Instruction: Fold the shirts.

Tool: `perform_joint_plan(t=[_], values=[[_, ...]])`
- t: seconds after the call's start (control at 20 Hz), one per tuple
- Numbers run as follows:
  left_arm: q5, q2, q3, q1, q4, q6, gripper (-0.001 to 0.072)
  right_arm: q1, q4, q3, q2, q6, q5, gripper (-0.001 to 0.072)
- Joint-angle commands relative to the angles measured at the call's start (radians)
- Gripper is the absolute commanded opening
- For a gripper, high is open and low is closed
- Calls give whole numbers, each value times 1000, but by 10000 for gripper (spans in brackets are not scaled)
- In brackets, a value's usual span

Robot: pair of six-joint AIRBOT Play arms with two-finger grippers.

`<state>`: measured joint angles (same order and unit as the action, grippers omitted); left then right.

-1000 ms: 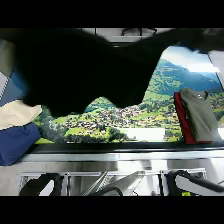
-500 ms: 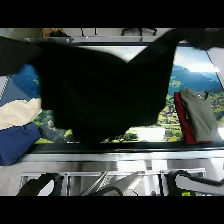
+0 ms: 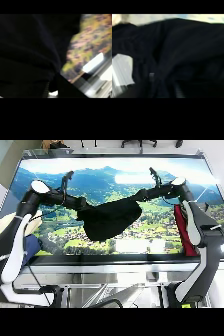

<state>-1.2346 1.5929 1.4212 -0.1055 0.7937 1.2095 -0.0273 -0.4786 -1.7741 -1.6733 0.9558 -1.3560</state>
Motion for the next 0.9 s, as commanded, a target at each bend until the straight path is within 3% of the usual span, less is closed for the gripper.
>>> perform_joint_plan(t=[0.0,0.2,0.4,0.6,0.65,0.85], values=[[-60,138,87,87,-8,2,682,-47,2,-29,-60,-5,16,417],[-211,103,217,209,5,74,709,-166,-68,-28,46,56,-83,410],[-246,-38,17,227,24,93,708,-203,-166,66,77,92,-135,410],[-60,-189,-367,121,23,93,708,-162,-166,247,76,38,0,407],[-6,-206,-435,87,21,93,708,-148,-166,280,75,25,34,359],[179,-212,-597,-55,-24,98,708,-83,-166,296,37,16,66,363]])
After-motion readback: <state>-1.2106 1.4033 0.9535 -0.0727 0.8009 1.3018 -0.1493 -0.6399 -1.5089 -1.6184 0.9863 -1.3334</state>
